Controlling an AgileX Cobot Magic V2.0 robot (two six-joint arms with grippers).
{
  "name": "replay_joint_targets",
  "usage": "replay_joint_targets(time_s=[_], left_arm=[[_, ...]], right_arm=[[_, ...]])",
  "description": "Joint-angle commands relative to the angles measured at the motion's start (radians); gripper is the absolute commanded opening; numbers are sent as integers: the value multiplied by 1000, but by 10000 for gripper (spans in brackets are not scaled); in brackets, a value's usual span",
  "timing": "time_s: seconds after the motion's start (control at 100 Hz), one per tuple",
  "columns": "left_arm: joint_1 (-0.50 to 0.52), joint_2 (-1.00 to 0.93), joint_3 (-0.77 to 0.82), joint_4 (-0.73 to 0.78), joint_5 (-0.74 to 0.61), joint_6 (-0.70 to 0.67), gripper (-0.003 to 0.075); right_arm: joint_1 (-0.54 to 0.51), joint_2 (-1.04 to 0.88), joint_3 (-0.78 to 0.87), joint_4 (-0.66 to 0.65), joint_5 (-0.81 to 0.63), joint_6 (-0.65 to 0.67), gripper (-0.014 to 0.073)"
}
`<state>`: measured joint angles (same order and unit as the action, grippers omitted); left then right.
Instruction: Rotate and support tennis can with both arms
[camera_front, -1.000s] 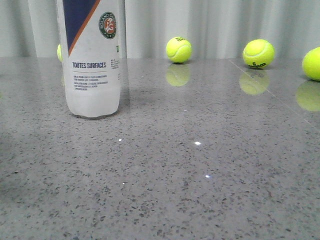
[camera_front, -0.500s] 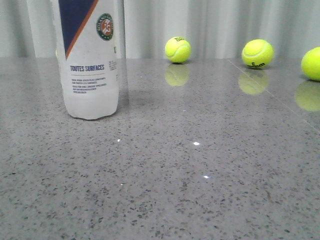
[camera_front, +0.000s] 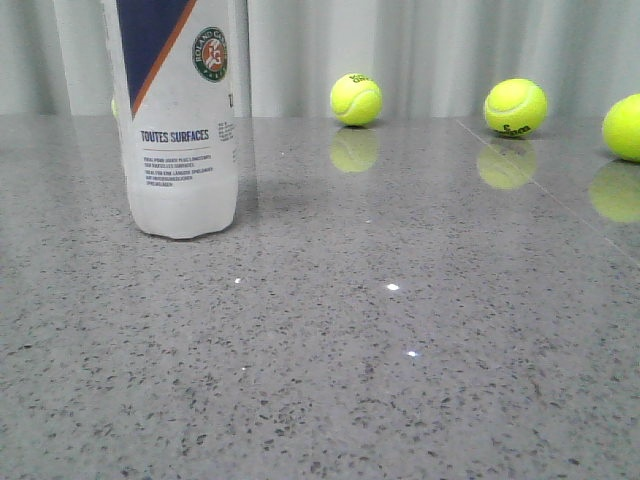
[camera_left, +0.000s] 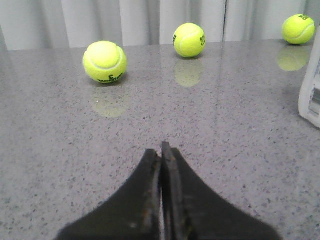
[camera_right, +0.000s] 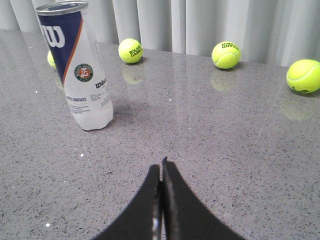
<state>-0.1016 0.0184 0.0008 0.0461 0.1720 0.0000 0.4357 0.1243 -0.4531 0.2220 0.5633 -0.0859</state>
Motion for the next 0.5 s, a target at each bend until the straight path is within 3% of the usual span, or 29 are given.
replay_joint_targets(time_s=[0.0,0.49], left_arm=[[16,-59,43,-46,-127,6,-19],[18,-49,44,-57,-128,63,-19]], right_arm=[[-6,11,-21,-5,-72,-3,-70],[-6,12,-21,-5,-71,-3,-70]])
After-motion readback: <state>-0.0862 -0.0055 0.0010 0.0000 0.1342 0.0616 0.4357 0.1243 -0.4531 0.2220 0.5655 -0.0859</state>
